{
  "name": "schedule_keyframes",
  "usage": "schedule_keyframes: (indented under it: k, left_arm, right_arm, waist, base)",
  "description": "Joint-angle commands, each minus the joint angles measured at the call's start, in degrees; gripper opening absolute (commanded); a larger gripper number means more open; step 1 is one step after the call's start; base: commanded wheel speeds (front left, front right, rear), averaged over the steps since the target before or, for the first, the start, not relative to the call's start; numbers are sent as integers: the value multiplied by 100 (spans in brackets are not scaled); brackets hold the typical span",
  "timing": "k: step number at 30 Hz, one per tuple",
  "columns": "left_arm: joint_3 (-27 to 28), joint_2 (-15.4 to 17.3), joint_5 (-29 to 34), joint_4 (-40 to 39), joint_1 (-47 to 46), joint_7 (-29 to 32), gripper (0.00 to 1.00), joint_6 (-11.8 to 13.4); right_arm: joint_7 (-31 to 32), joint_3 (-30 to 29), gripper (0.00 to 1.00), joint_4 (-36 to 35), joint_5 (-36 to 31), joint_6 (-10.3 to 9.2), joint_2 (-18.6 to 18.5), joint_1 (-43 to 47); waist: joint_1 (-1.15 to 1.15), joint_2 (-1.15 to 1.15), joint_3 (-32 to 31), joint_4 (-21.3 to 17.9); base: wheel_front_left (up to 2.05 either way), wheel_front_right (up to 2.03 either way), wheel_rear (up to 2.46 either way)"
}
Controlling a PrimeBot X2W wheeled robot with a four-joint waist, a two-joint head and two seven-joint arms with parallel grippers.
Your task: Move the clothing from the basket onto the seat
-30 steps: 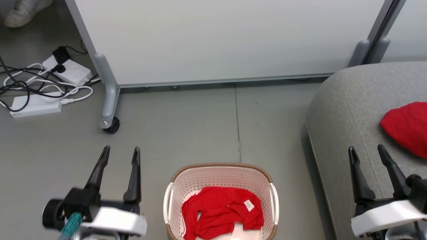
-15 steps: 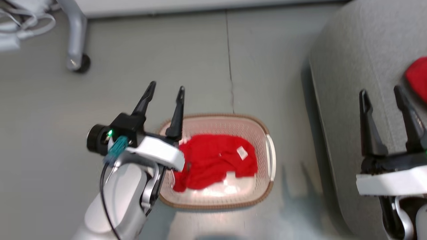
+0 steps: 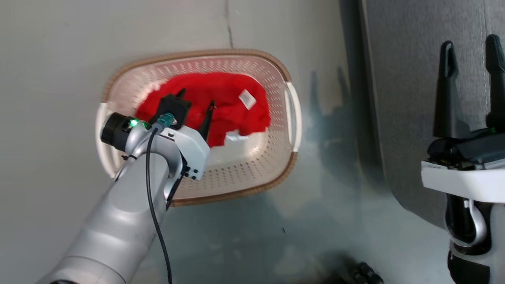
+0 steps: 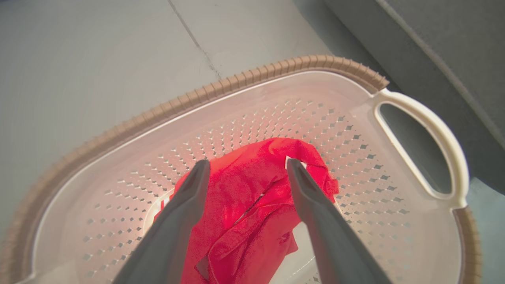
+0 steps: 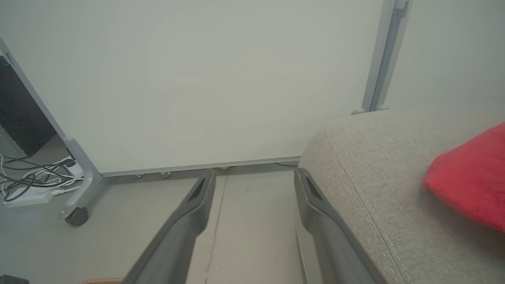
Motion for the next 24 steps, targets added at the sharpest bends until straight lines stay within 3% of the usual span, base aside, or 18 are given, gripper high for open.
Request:
schedule_keyframes:
  k: [1,10,17,23,24]
  left_arm:
    - [-56,51,83,283,-259,69,100,-74]
    - [-167,405,152,1420,-926,486,100,-213]
    - [-271,593,195,1816,-1160,864,100,-300]
    - [-224,685,75,1984,-1265,1336,100,-183]
    - [-218,695,63,1997,-1273,1383,84,-186]
  right_arm:
    - [-164,92,100,98,109,1,-4,-140]
    - [-713,803,100,643,571,1,-6,-569]
    - [-862,920,100,906,706,1,-5,-552]
    - [-906,959,100,962,788,1,-6,-459]
    - [-908,966,100,965,799,1,-6,-460]
  waist:
    - [0,0,718,-612]
    - [0,0,1324,-1316]
    - [0,0,1369,-1444]
    - [0,0,1413,-1473]
    - [0,0,1413,-1477]
  base:
    - [0,0,0]
    - [0,0,0]
    - [0,0,0]
    - [0,0,0]
    - [0,0,0]
